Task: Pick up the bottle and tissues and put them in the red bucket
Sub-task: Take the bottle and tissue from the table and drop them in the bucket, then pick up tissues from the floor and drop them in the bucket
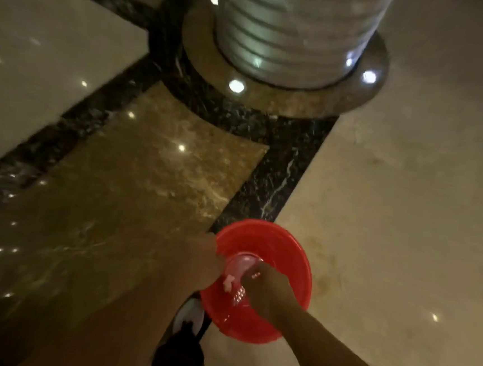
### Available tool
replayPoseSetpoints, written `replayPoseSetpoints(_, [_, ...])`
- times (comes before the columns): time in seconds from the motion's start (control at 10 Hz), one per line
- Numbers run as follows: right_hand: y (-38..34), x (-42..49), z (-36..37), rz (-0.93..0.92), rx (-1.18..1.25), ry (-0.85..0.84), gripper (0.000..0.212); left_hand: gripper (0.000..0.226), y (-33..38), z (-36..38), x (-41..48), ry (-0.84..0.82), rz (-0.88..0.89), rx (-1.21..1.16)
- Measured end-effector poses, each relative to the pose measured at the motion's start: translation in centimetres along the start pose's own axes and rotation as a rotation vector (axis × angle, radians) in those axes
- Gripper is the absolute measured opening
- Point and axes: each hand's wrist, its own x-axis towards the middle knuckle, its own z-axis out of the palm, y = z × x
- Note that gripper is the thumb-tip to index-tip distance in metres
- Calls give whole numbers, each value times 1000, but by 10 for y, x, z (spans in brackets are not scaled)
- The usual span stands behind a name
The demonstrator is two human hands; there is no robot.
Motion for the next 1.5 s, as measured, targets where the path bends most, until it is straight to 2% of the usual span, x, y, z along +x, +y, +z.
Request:
replayPoseSetpoints(0.1, [-29,-46,-26,-99,-114,-2,25,29,5,-33,-64,82,-2,25])
replayPoseSetpoints(0.2, [-57,-132,-46,-254,-190,8,26,28,28,-79,-200,126,-58,8])
replayPoseSetpoints(0.3, [-82,-203,-57,-426,-314,40,21,28,36,-90,-284,196,-105,-9])
replayPoseSetpoints(0.4, [-111,-285,-52,-605,-398,77,23,27,37,-92,-380,283,-167,-1])
replayPoseSetpoints(0.5, [-136,-359,-27,-761,-541,56,34,27,23,-96,-464,349,-249,-25])
replayPoseSetpoints(0.6, [-151,-414,18,-928,-631,53,34,31,-13,-90,-532,438,-338,11])
replayPoseSetpoints(0.7, [-155,-468,77,-1035,-694,12,31,30,-58,-69,-604,547,-459,-16])
replayPoseSetpoints(0.8, [-155,-541,170,-1137,-769,-96,27,33,-120,-24,-702,571,-634,-100])
replayPoseSetpoints(0.9, [-148,-618,265,-1162,-726,-242,26,39,-180,32,-800,583,-785,-175])
replayPoseSetpoints(1.1, [-93,-762,441,-1188,-740,-606,29,32,-267,159,-995,510,-1056,-355])
replayPoseSetpoints(1.2, [-66,-813,510,-1227,-842,-706,24,39,-291,214,-1059,518,-1175,-422])
replayPoseSetpoints(1.4, [-44,-888,642,-1329,-1037,-875,24,24,-344,297,-1149,526,-1385,-590])
replayPoseSetpoints(1.5, [-47,-912,710,-1371,-1146,-953,22,27,-379,324,-1181,493,-1501,-632])
